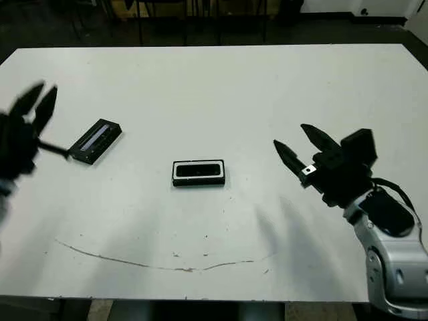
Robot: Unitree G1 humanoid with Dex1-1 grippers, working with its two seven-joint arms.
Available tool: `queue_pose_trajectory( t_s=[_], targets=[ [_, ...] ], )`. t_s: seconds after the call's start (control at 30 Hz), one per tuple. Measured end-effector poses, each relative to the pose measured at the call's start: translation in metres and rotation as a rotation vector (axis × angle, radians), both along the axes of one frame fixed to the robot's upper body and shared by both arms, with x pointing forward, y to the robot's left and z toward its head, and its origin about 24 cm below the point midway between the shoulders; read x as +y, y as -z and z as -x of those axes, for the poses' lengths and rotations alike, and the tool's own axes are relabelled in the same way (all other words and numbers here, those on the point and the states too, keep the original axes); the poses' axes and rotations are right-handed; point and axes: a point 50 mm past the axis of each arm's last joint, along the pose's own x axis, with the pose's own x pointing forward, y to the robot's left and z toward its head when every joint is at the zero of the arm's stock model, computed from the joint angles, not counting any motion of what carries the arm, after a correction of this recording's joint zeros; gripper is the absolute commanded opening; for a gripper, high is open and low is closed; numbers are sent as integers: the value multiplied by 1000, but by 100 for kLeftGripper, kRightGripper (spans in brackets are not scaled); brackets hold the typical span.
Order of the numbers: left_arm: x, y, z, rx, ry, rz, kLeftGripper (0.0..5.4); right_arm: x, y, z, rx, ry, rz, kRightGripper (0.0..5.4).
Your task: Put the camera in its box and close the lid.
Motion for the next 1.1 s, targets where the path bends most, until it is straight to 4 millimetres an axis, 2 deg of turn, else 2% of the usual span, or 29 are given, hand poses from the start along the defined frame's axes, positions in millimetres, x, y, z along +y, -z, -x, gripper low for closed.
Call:
queue_pose_trajectory(
  t_s=[0.13,0.3,0.43,0.53,0.63,0.73,0.9,1.1],
  targets=[
    [11,0,-27,103,8,-33,208,1,1,2,7,-4,-27,94],
    [22,11,-60,272,-12,-91,300,0,4,1,9,-14,-49,3],
    [31,25,-81,373,-38,-109,374,-2,5,0,-5,-22,-46,0],
    [39,39,-93,461,-56,-8,430,-4,6,-1,-13,-19,-34,0],
    [44,55,-99,537,-66,48,485,-5,9,-1,-9,-15,-36,0],
    [48,70,-100,586,-86,4,539,-7,10,-2,-13,-12,-30,0],
    [59,90,-97,650,-114,59,539,-9,10,-1,-12,-9,-19,0],
    [64,97,-94,707,-112,197,539,-11,15,-1,-6,-5,-19,0]
  ],
)
